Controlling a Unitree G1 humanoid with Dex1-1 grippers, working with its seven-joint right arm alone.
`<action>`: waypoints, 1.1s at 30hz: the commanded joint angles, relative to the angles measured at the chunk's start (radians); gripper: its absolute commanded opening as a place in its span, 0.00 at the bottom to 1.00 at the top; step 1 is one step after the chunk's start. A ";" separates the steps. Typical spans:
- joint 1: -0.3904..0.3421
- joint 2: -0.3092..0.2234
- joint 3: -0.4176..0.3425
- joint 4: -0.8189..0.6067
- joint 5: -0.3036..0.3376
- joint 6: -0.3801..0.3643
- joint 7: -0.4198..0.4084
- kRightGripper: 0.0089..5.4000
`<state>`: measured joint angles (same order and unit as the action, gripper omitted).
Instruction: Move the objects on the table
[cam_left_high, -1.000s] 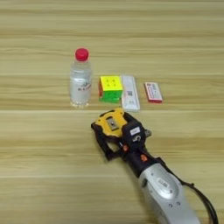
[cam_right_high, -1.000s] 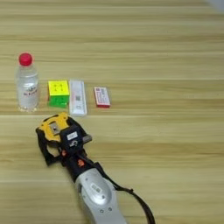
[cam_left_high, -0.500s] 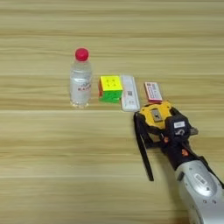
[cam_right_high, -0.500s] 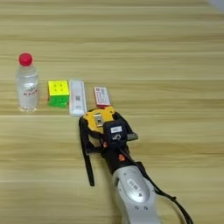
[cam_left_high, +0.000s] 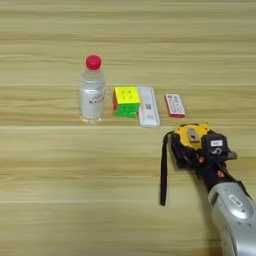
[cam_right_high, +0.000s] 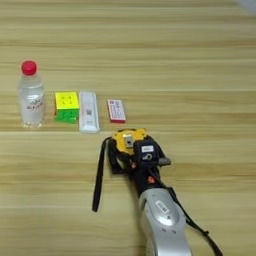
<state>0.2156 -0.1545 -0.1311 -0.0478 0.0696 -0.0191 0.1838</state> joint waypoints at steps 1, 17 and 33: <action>-0.048 -0.020 -0.024 0.005 0.009 -0.039 -0.005 0.85; -0.052 -0.013 -0.018 0.010 0.007 -0.051 -0.007 0.99; -0.044 -0.014 -0.021 -0.131 0.001 -0.031 -0.019 0.99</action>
<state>0.2022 -0.1516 -0.1437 -0.1035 0.0724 -0.0465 0.1785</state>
